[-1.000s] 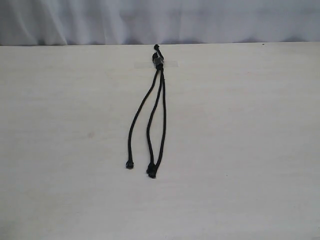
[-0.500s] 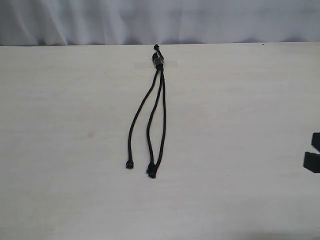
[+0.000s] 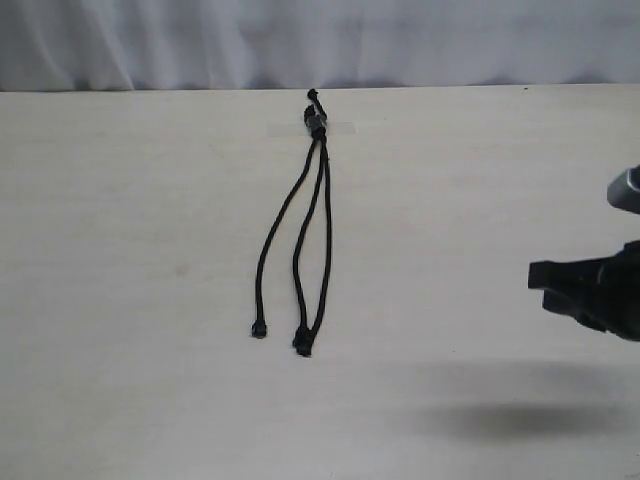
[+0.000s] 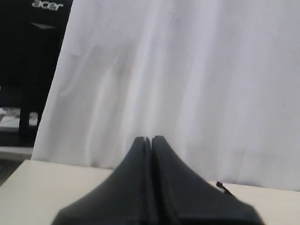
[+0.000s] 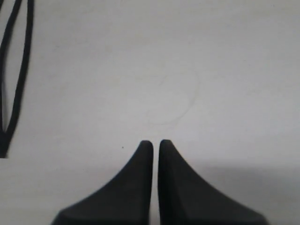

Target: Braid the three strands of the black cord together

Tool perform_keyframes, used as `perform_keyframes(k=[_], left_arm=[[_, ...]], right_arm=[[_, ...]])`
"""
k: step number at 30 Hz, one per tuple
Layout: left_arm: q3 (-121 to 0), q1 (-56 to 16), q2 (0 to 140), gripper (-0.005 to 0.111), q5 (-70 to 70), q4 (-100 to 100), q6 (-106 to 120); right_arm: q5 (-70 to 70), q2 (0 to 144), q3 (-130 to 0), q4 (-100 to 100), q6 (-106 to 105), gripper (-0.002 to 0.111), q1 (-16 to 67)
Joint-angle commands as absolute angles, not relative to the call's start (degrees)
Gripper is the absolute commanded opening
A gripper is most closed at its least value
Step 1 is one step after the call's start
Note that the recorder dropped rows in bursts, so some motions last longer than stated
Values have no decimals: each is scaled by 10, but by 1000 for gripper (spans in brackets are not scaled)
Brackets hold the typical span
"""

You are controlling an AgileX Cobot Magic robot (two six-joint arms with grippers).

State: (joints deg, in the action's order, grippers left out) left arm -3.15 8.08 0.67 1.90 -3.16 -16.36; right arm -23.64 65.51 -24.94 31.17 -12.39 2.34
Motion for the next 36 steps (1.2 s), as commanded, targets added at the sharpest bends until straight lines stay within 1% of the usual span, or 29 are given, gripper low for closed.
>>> perform_keyframes(k=[1,7,8,9,10,11,12,13,14,15,17,20,22,23,25,27,34,36], left_arm=[[-120,82,92,0,-117,-12,-169],[-289,82,319,0,-314,-21,-119],[-332,82,401,0,-373,-12,-91],[-346,82,434,0,-401,-4,-76],[-367,82,508,0,-428,14,-56],[-370,82,540,0,-429,25,-51],[-373,82,586,0,-429,57,-35],[-373,82,605,0,-429,73,-28],[-373,82,634,0,-431,98,-26],[-373,82,641,0,-431,108,-26],[-373,82,650,0,-428,136,-26],[-373,82,650,0,-437,136,-20],[-373,82,650,0,-450,141,10],[-374,82,649,0,-463,144,12],[-374,82,644,0,-473,152,13],[-374,82,637,0,-474,158,17],[-374,82,598,0,-474,159,17],[-374,82,590,0,-474,157,17]], right_arm=[[-293,719,-337,315,-148,4,22],[-366,814,-440,312,-158,4,28],[-366,840,-462,296,-158,4,54],[-366,850,-473,290,-154,4,70],[-364,876,-494,272,-141,4,118],[-361,888,-503,260,-131,4,144],[-357,915,-525,241,-107,4,188],[-356,931,-539,230,-90,4,210],[-355,964,-572,185,-45,4,253],[-357,981,-591,161,-25,4,269],[-386,1044,-669,30,81,4,340],[-406,1105,-734,6,116,5,367],[-423,1146,-767,28,116,12,368],[-430,1164,-783,27,116,21,368],[-428,1177,-790,37,115,30,368],[-418,1188,-792,38,114,36,368],[-413,1226,-792,43,114,37,368],[-412,1230,-792,43,114,33,368]])
